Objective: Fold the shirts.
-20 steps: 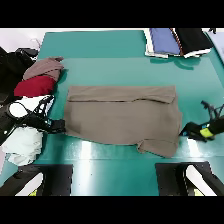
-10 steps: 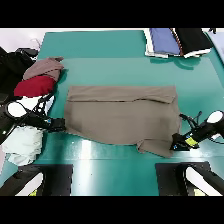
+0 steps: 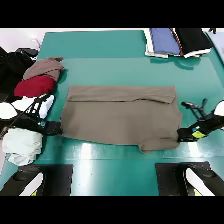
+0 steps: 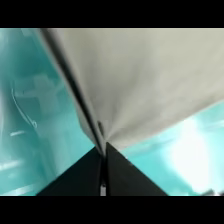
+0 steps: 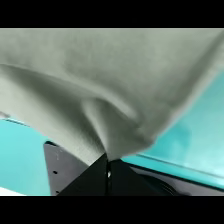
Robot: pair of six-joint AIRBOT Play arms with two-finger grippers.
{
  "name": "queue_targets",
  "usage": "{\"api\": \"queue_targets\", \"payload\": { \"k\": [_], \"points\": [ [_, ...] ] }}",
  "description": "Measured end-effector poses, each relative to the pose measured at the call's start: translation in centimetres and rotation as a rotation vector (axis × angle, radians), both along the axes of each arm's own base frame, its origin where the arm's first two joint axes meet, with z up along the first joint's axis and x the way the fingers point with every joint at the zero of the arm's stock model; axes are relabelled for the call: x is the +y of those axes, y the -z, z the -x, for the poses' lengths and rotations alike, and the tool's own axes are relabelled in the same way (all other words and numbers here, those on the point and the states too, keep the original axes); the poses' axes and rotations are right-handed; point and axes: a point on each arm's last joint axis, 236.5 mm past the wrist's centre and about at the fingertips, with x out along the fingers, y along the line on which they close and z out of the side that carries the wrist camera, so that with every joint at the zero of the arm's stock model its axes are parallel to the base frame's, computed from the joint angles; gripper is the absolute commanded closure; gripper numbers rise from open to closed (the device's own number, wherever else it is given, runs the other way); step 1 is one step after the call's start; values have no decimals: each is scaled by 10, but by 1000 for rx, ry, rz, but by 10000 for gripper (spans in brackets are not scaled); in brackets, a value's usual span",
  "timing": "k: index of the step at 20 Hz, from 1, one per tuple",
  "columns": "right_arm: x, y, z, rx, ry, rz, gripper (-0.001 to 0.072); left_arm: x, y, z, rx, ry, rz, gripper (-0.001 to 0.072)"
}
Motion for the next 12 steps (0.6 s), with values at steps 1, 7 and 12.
{"api": "queue_targets", "payload": {
  "k": [1,7,12],
  "points": [
    [-4,-9,-2,-38,9,16,702,0,-4,6,7,8,1,680],
    [-26,-53,-56,-243,66,67,702,1,-21,-29,-92,-28,0,680],
    [-40,-65,-149,-366,52,79,702,4,-18,-113,-171,-74,-8,679]
  ]
}}
